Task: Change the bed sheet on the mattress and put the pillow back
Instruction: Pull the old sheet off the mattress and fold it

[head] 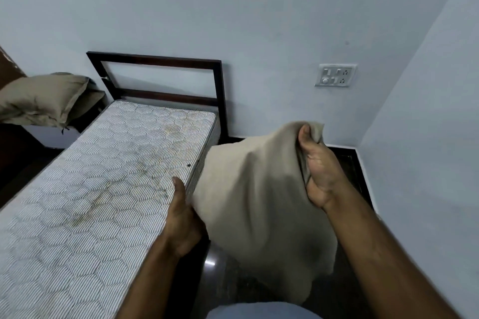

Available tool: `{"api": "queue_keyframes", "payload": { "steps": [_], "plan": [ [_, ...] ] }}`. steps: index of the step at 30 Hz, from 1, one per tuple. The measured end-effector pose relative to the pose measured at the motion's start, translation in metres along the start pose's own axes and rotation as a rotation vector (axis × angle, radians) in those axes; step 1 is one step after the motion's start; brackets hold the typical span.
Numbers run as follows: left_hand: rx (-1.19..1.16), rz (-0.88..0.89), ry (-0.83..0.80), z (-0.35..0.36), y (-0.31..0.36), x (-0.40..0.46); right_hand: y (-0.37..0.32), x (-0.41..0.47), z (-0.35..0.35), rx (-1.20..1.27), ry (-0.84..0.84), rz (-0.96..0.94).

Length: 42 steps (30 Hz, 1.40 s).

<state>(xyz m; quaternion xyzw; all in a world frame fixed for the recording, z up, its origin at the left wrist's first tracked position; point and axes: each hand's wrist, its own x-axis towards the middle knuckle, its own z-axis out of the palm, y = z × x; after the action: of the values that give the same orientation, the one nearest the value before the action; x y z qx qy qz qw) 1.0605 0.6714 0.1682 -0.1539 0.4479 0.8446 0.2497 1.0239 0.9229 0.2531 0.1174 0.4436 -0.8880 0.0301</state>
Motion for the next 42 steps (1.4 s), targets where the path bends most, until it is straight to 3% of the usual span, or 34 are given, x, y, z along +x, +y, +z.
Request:
{"api": "queue_keyframes", "payload": {
  "steps": [6, 9, 12, 16, 20, 27, 30, 34, 42],
  "plan": [
    [0.08, 0.196, -0.074, 0.022, 0.008, 0.01, -0.016, 0.004, -0.013, -0.02, 0.032, -0.049],
    [0.02, 0.208, -0.099, 0.034, 0.012, 0.01, -0.027, 0.011, -0.032, -0.057, -0.048, -0.111],
    [-0.008, 0.236, -0.075, 0.05, 0.02, 0.009, -0.026, 0.007, -0.057, -0.232, -0.212, -0.139],
    [-0.01, 0.271, -0.026, 0.067, 0.036, 0.006, -0.002, -0.003, -0.082, -0.396, -0.173, -0.096],
    [0.099, 0.312, -0.021, 0.072, 0.055, 0.004, 0.004, -0.001, -0.076, -0.325, -0.054, -0.097],
    [0.338, 0.35, 0.123, 0.059, 0.09, -0.002, 0.005, 0.001, -0.059, -0.108, -0.053, 0.004],
    [0.354, 0.34, 0.086, 0.045, 0.088, -0.016, 0.002, 0.001, -0.055, 0.011, -0.074, 0.075],
    [0.67, 0.279, -0.024, -0.001, 0.057, -0.024, 0.004, 0.003, -0.045, -0.034, -0.178, 0.055],
    [0.307, 0.421, 0.099, 0.005, 0.039, -0.025, 0.005, -0.001, -0.053, -0.079, -0.247, 0.178]
  ]
}}
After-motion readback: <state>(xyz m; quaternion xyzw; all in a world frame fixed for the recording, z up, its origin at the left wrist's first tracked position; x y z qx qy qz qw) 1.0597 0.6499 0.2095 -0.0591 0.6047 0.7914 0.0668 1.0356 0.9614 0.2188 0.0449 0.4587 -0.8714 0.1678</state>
